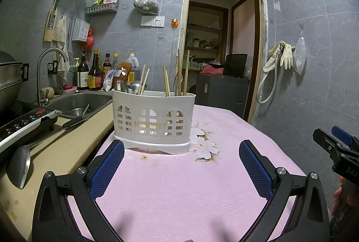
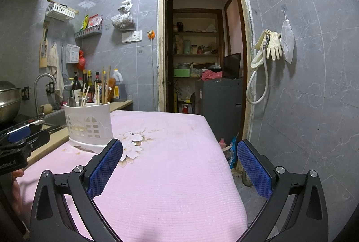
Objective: Organize utensils
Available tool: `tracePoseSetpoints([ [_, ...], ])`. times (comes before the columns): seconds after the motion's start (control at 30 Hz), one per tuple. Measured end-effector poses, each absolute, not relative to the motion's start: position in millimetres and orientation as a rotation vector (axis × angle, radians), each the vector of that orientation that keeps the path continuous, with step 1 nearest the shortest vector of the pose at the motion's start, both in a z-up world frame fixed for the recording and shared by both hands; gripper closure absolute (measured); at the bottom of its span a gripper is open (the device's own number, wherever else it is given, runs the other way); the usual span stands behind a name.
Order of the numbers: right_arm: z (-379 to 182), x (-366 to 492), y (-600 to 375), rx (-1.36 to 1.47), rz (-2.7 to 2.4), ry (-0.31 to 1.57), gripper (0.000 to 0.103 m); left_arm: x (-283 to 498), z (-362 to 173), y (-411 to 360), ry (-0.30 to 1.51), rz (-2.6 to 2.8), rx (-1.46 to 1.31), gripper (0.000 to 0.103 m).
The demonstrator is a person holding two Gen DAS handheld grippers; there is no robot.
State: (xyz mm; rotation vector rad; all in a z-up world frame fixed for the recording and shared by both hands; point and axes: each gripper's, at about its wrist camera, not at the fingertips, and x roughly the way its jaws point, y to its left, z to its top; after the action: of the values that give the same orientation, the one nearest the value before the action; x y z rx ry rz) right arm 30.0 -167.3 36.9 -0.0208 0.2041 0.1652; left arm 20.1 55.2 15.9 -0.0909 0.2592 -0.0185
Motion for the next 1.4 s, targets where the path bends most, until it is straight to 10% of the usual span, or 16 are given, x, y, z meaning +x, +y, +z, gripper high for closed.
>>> tracePoseSetpoints([
  [1.4, 38.5, 29.8, -167.6, -0.02, 0.164, 0.206, 0.0, 13.8, 14.5, 54.9, 0.245, -0.028, -0.101, 0.003],
])
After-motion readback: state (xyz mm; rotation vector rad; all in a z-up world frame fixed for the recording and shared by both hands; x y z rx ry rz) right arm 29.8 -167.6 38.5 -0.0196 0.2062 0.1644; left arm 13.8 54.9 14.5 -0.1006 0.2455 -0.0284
